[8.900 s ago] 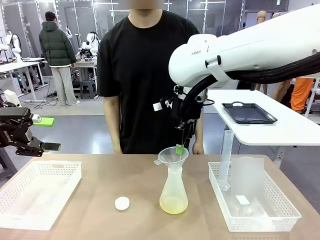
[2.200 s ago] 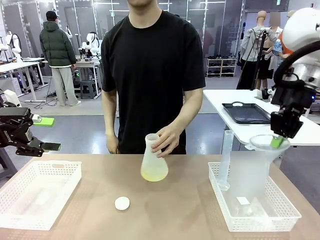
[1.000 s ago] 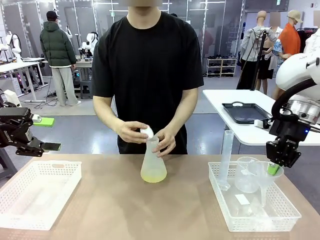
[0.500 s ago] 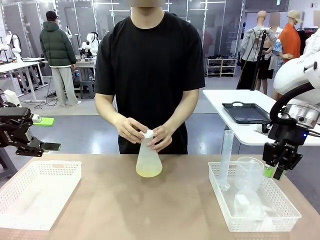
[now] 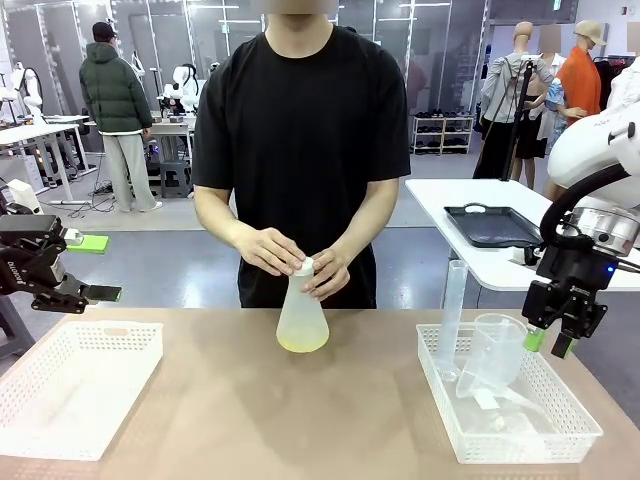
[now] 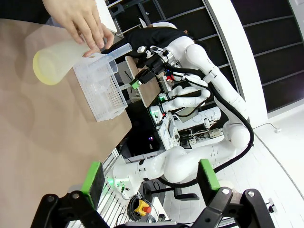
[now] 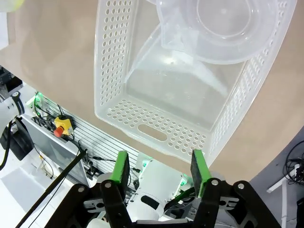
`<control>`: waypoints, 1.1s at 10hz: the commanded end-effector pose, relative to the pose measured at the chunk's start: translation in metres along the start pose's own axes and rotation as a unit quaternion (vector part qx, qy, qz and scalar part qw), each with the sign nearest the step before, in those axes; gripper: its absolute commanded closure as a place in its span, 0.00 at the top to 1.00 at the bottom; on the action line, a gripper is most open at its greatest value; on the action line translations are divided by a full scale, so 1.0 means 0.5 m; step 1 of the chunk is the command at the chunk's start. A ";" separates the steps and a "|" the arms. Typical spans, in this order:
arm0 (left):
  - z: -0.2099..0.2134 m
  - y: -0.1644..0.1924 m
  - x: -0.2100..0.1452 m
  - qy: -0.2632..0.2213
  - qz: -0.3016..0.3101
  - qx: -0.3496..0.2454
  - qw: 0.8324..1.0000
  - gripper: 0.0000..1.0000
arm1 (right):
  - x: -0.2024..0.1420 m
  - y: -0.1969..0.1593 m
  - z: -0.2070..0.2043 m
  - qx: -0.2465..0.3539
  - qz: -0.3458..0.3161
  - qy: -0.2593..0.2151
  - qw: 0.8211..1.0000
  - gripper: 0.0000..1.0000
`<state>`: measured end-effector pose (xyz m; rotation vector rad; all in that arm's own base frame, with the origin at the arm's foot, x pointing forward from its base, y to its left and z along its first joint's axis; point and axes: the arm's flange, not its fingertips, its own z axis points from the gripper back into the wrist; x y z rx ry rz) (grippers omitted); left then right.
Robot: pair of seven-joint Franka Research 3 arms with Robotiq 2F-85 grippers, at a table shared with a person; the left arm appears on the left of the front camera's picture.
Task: Prepare the solutions needed for the experiment.
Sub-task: When the human places the Big flask in the center of the table, pick up the Big flask and place it in the left Organizing basket.
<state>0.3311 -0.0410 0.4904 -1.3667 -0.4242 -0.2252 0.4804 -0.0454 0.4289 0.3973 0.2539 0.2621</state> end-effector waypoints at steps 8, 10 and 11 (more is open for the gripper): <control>-0.004 -0.005 0.005 -0.006 -0.006 -0.014 1.000 1.00 | -0.064 0.042 0.023 0.053 0.018 -0.055 0.997 0.66; -0.004 -0.005 0.005 -0.006 -0.006 -0.014 1.000 1.00 | -0.132 0.108 0.051 0.096 0.038 -0.152 0.983 0.66; -0.004 -0.005 0.005 -0.006 -0.006 -0.014 1.000 1.00 | -0.159 0.132 0.059 0.116 0.043 -0.194 0.973 0.66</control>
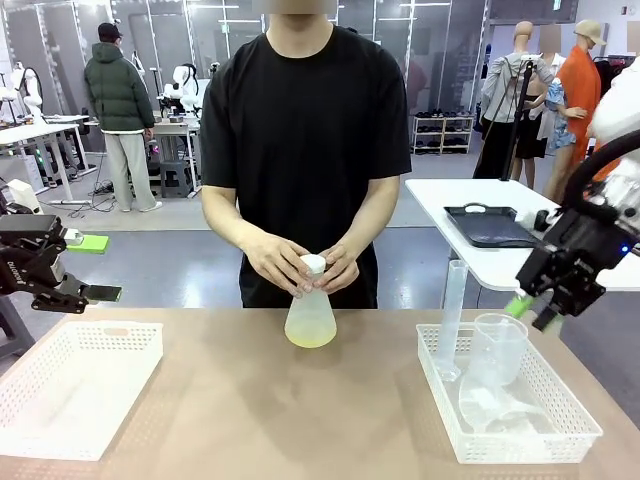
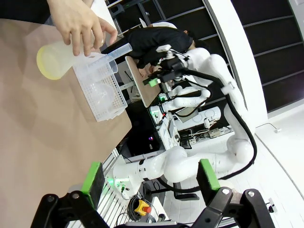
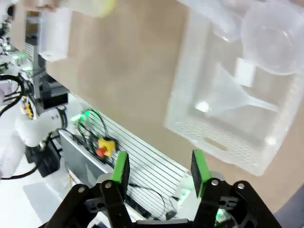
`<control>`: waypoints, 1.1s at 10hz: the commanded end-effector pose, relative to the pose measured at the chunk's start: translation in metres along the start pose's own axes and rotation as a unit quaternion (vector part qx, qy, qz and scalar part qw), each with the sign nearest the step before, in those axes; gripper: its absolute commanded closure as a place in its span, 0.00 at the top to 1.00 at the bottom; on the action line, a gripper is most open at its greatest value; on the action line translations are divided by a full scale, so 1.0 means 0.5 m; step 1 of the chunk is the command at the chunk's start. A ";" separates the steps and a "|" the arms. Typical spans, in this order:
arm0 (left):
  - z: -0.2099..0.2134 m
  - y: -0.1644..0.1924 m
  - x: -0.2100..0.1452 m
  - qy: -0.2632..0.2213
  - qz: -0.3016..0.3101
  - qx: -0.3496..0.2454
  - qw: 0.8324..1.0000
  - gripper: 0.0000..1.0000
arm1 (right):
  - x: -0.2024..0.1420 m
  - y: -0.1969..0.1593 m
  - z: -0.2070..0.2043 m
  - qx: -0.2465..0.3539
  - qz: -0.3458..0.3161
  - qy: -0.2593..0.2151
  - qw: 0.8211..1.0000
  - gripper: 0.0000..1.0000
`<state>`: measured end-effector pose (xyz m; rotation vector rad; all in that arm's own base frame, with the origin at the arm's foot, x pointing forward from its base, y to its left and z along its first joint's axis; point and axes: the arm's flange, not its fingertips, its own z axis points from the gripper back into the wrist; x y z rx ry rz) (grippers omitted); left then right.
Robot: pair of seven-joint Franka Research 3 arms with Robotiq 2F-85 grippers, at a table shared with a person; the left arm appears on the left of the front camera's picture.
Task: Prepare the solutions needed for the experiment.
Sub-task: When the human places the Big flask in the center of the table, pick up the Big flask and place it in the left Organizing basket.
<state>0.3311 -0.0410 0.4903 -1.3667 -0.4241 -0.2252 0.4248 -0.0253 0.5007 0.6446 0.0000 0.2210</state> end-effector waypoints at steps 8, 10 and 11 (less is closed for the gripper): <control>-0.004 -0.005 0.005 -0.006 -0.006 -0.014 1.000 1.00 | -0.152 0.121 -0.036 0.365 -0.081 -0.029 0.927 0.66; -0.004 -0.005 0.005 -0.006 -0.006 -0.014 1.000 1.00 | -0.150 0.123 -0.047 0.379 -0.115 -0.048 0.917 0.66; -0.004 -0.005 0.005 -0.006 -0.006 -0.014 1.000 1.00 | -0.147 0.125 -0.052 0.378 -0.133 -0.057 0.914 0.66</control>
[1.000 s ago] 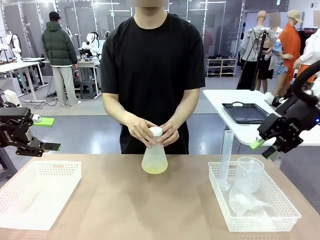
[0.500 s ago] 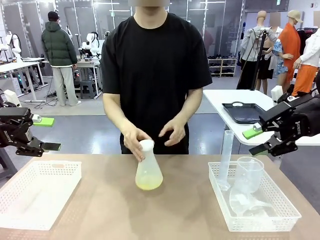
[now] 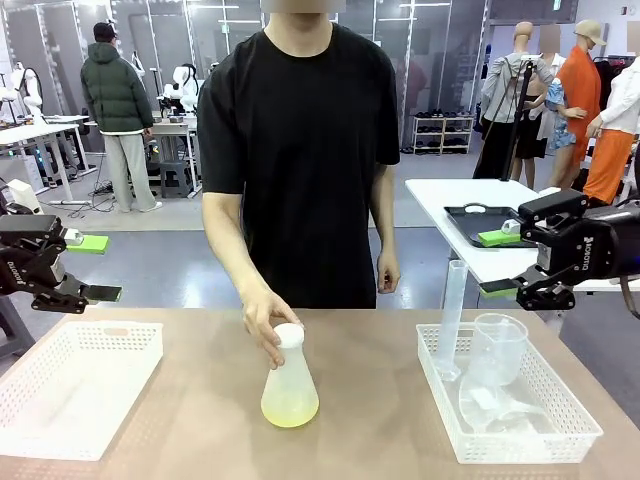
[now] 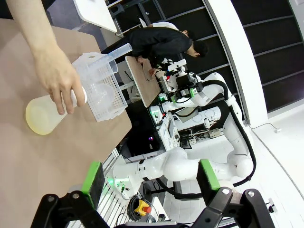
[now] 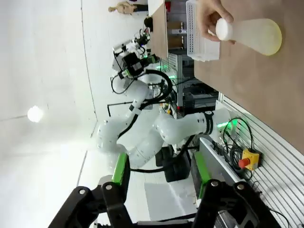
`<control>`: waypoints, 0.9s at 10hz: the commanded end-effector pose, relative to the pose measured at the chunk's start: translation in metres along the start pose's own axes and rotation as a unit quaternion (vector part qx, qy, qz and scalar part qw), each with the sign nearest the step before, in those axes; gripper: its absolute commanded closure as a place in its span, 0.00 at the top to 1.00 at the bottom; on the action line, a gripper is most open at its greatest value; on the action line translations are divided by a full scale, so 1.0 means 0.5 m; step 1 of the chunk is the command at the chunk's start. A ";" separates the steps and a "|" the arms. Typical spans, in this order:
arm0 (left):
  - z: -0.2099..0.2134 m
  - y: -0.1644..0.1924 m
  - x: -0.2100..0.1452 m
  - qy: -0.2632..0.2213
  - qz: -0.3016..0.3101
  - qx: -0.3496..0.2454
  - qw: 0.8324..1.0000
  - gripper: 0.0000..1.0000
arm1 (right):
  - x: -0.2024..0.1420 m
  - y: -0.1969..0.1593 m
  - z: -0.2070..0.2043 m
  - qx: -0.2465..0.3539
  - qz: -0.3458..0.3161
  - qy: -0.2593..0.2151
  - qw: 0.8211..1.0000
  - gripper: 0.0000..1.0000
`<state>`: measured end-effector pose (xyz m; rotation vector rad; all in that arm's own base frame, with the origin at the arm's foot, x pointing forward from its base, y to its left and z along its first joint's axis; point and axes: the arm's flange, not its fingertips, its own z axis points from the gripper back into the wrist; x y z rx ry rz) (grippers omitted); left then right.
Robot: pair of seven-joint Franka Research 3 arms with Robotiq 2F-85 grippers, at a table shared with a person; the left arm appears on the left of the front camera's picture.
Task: Prepare the solutions needed for the experiment.
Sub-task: When the human places the Big flask in the center of the table, pick up the Big flask and place it in the left Organizing basket.
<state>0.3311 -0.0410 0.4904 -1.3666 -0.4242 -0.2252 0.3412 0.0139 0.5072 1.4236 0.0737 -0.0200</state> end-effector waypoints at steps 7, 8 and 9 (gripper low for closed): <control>-0.004 -0.005 0.005 -0.006 -0.006 -0.014 1.000 1.00 | 0.004 -0.002 -0.003 -0.002 -0.009 -0.012 1.000 0.66; -0.004 -0.005 0.005 -0.006 -0.006 -0.014 1.000 1.00 | 0.004 -0.002 -0.003 -0.002 -0.009 -0.012 1.000 0.66; -0.004 -0.005 0.005 -0.006 -0.006 -0.014 1.000 1.00 | 0.004 -0.002 -0.003 -0.002 -0.009 -0.012 1.000 0.66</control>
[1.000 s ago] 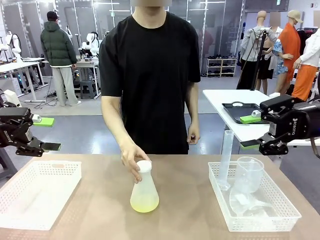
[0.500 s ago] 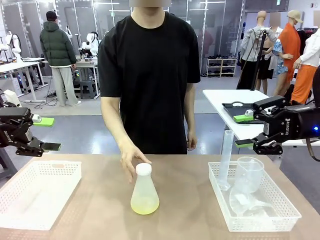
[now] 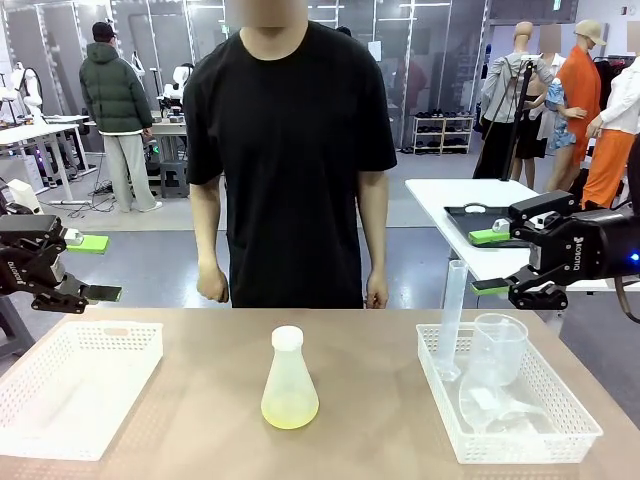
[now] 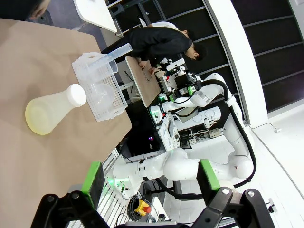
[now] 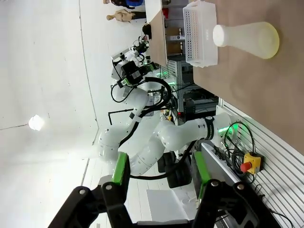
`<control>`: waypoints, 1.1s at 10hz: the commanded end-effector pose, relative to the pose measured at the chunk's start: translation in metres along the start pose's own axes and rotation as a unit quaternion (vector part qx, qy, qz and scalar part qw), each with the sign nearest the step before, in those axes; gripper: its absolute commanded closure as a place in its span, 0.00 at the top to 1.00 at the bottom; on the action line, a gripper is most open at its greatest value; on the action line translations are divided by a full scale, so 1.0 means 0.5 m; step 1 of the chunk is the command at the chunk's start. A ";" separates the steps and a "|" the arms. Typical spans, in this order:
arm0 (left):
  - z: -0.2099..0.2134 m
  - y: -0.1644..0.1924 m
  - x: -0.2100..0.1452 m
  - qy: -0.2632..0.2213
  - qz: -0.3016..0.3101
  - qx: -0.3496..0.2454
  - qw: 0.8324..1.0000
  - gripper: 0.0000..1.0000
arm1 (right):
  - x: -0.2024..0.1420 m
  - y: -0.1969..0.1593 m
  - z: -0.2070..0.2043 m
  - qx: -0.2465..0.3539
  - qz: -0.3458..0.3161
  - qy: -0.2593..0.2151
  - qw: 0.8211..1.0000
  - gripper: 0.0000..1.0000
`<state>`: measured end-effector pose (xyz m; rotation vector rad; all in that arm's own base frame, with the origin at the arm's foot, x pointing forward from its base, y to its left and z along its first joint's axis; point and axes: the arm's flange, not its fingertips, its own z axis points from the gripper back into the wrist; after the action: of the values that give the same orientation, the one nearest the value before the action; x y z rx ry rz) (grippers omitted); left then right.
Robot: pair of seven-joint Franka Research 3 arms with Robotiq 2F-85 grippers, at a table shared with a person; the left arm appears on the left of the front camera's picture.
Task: Prepare the solutions needed for the experiment.
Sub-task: When the human places the Big flask in the center of the table, pick up the Big flask and place it in the left Organizing basket.
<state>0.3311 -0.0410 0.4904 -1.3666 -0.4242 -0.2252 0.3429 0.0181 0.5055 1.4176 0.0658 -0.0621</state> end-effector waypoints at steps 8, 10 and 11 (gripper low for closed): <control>0.061 0.037 0.133 0.112 -0.232 0.052 0.965 1.00 | 0.000 0.000 0.005 0.000 0.004 0.004 1.000 0.66; 0.075 0.059 0.162 0.121 -0.258 0.020 0.958 1.00 | 0.000 0.000 0.005 0.000 0.004 0.004 1.000 0.66; 0.056 0.026 0.125 0.114 -0.224 0.068 0.966 1.00 | 0.000 0.000 0.005 0.000 0.004 0.004 1.000 0.66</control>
<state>0.4038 0.0052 0.5005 -1.0926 -0.5670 -0.7528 0.3430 0.0174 0.5054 1.4180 0.0656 -0.0633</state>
